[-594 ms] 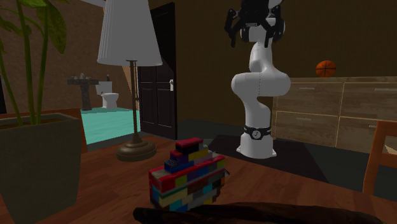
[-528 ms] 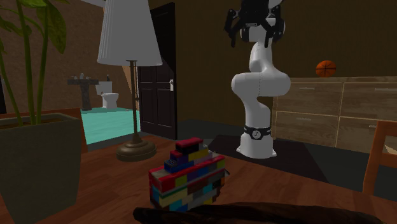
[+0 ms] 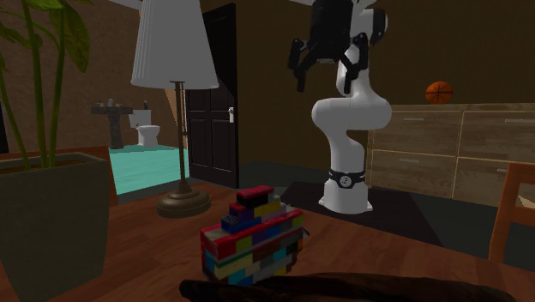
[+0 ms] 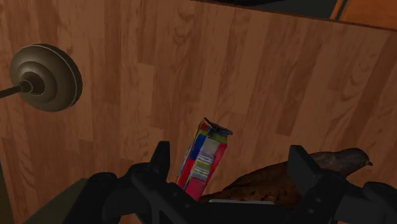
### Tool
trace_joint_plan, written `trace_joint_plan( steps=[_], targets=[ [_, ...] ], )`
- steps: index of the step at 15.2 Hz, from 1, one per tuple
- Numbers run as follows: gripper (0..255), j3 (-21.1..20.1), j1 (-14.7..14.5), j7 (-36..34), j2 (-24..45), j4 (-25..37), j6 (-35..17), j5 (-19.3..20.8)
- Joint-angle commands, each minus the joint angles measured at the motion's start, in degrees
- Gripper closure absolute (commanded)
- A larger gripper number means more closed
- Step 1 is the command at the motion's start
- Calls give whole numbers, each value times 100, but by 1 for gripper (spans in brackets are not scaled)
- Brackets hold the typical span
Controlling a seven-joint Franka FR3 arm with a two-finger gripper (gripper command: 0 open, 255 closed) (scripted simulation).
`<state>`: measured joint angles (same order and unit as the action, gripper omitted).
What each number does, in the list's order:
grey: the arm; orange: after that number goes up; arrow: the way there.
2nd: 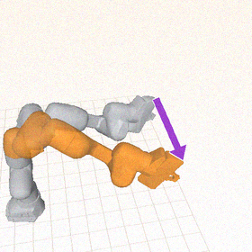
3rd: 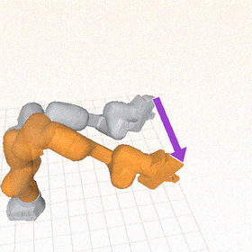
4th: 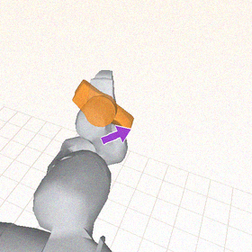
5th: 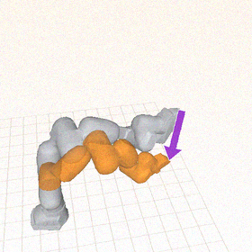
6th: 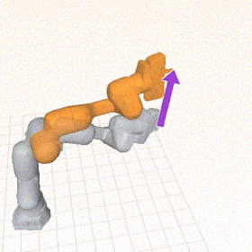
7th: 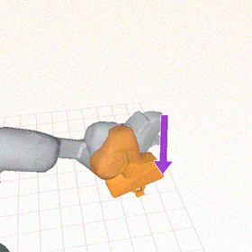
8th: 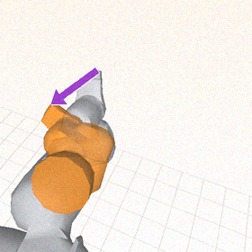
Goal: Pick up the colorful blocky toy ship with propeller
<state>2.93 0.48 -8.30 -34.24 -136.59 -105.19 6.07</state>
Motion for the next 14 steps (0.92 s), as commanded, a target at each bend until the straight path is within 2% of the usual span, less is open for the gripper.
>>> trace_joint_plan(
  steps=[1,7,14],
  targets=[
    [0,20,37,-136,394,-16,-366,-20],
    [0,144,159,-420,1620,190,-1239,-80],
    [0,296,282,-658,3144,739,-2042,-257]
  ],
)
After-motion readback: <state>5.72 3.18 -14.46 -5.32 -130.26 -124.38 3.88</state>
